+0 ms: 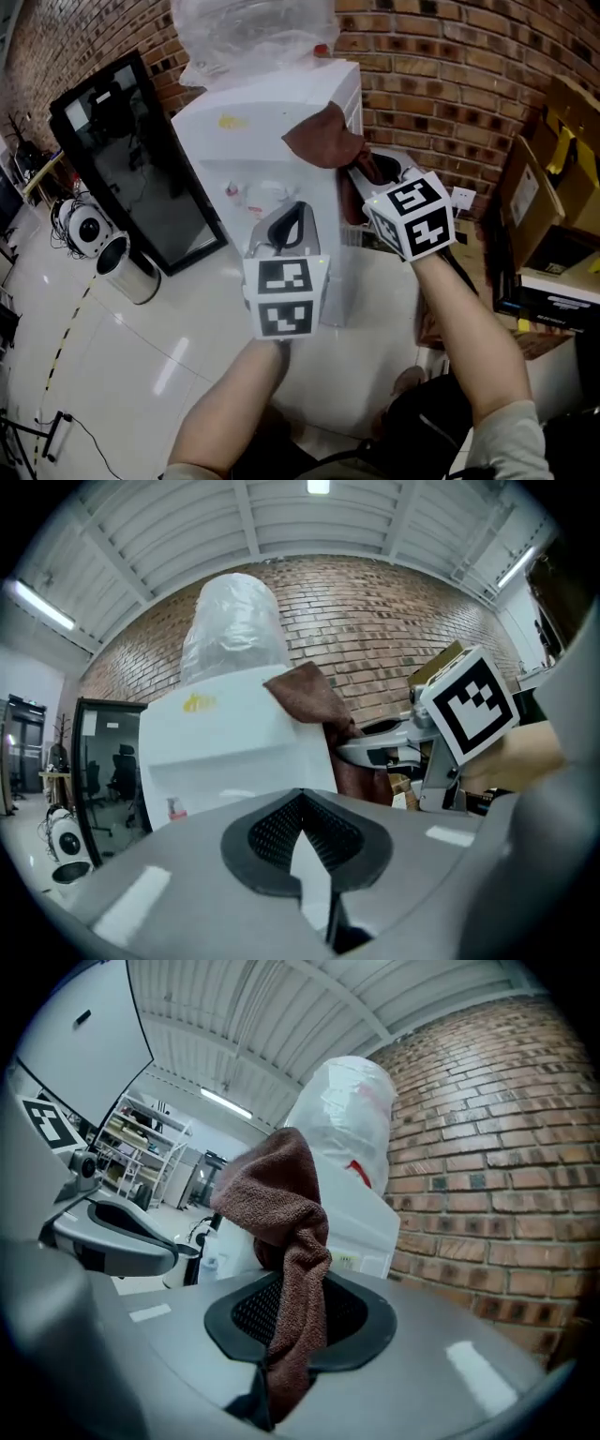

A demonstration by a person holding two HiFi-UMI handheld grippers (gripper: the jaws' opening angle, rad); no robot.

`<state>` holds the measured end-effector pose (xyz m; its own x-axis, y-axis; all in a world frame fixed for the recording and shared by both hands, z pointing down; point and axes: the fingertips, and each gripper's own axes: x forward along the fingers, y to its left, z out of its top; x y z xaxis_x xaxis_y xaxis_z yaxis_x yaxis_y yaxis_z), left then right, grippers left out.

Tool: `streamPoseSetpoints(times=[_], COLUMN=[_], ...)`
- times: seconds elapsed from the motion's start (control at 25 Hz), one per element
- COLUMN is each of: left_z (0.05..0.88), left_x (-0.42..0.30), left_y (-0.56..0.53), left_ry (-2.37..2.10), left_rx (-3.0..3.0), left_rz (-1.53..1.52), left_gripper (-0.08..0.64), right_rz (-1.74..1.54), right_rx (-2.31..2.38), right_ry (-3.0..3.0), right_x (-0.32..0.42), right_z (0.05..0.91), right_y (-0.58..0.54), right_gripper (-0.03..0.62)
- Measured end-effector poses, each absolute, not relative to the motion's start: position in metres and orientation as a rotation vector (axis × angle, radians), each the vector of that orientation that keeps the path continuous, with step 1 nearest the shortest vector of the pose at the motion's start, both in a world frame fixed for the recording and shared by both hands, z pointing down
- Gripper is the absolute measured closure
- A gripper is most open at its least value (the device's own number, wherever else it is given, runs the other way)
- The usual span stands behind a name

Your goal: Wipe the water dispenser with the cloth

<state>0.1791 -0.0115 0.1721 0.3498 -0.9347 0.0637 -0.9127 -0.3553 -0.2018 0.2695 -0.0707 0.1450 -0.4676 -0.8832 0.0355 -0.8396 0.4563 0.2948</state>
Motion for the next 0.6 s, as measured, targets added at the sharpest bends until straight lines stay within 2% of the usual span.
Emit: streamPoseSetpoints(times=[0.6], left_z=[0.329], left_x=[0.185], left_y=[-0.02], left_ry=[1.699], left_rx=[-2.597], left_rz=[-0.34], left_gripper=[0.56], right_rz=[0.058], right_rx=[1.441], right_ry=[-2.427], right_x=[0.272], right_z=[0.346], right_y=[-0.078], right_gripper=[0.508])
